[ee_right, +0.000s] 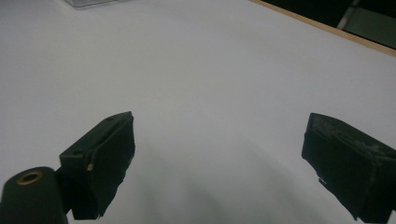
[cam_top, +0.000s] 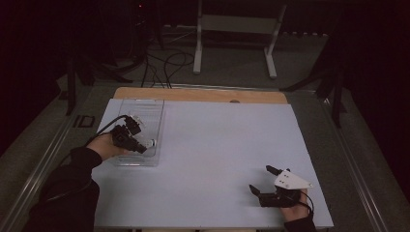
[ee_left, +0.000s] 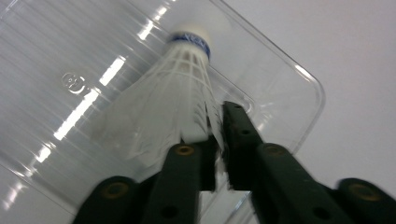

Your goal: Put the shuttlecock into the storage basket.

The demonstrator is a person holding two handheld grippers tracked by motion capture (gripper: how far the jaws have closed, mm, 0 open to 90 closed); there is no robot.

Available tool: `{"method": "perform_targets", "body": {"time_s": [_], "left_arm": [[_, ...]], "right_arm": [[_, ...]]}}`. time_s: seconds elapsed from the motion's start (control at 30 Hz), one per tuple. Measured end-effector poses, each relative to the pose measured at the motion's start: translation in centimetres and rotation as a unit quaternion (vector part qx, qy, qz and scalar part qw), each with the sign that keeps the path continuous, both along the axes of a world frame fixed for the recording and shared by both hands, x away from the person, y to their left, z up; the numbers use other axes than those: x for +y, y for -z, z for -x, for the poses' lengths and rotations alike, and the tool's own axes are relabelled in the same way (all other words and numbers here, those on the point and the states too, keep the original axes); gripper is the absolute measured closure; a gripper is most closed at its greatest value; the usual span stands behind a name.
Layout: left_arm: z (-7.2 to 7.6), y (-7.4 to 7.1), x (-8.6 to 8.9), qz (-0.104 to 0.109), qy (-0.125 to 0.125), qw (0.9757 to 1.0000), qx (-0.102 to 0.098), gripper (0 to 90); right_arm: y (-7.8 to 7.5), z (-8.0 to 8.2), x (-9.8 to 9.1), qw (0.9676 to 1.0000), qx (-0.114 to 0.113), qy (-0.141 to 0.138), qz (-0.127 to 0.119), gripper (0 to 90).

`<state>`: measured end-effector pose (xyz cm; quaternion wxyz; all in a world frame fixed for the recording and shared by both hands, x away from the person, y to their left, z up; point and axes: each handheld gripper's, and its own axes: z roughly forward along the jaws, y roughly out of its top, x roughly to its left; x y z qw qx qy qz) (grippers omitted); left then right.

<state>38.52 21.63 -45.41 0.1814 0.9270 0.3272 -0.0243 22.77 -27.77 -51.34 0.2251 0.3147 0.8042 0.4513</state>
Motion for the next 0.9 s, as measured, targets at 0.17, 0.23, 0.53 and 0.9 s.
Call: {"method": "perform_targets", "body": {"time_s": [0.17, 0.23, 0.53, 0.9], "left_arm": [[-0.1, 0.0, -0.2, -0.012, -0.023, 0.9996, -0.007, 62.3], [-0.1, -0.2, -0.1, -0.010, -0.033, 0.9994, -0.012, 54.1], [0.4, -2.2, -0.2, -0.015, -0.078, 0.9961, -0.038, 23.4], [1.3, -3.7, -0.7, 0.006, -0.053, 0.9978, -0.040, 3.9]], "right_arm": [[0.0, 0.0, 0.0, 1.0000, 0.000, 0.001, 0.000, 9.5], [0.0, 0.0, 0.0, 1.0000, 0.000, 0.001, -0.001, 9.5], [-0.1, 0.0, 0.0, 1.0000, -0.002, 0.000, 0.001, 9.5], [-0.1, 0.1, 0.0, 1.0000, -0.004, 0.001, 0.002, 9.5]]}}
